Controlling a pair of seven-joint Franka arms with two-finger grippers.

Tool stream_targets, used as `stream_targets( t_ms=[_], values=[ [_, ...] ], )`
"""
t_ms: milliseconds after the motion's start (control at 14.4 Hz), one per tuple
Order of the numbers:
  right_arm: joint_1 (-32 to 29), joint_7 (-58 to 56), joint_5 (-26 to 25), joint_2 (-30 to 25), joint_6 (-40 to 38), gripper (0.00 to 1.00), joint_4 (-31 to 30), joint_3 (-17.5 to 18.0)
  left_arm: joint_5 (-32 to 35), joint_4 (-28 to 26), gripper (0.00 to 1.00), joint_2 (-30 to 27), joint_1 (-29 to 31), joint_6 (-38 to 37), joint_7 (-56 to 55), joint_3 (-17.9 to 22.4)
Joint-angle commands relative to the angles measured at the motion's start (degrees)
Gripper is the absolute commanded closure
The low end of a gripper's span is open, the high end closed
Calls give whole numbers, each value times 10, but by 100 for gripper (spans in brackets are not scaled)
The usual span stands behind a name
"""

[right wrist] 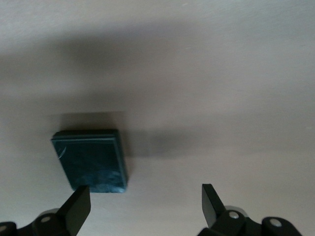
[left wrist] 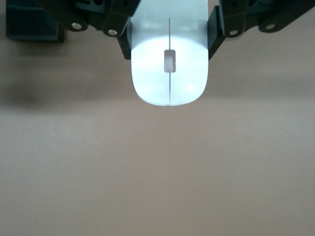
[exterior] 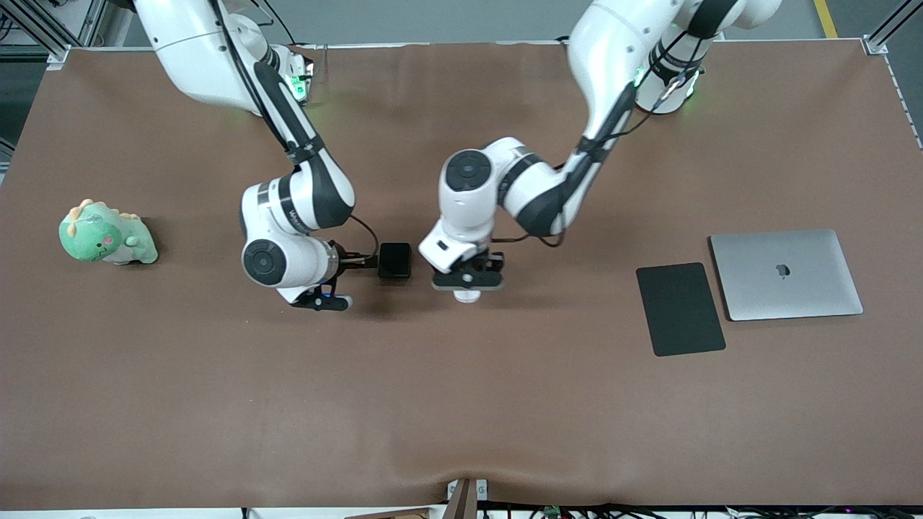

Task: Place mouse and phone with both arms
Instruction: 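Close the right gripper on the black phone beside the mouse, then carry the mouse with the left gripper toward the grey mouse pad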

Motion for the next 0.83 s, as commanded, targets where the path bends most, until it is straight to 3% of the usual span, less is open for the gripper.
stream_targets(
  t_ms=[0,485,693,762],
  values=[
    [33,24,16,20,46,0,-2,-5,4,-57,100,-79,52,-23,8,-24],
    [81,69,16,66,133,0,1,-5,-21,-52,100,-142,175,-103,96,-31],
    [89,88,16,73,133,0,7,-5,-20,-49,100,-150,196,-116,104,-28],
    [89,88,16,73,133,5,7,-5,-17,-49,100,-150,202,-116,104,-28]
  ],
)
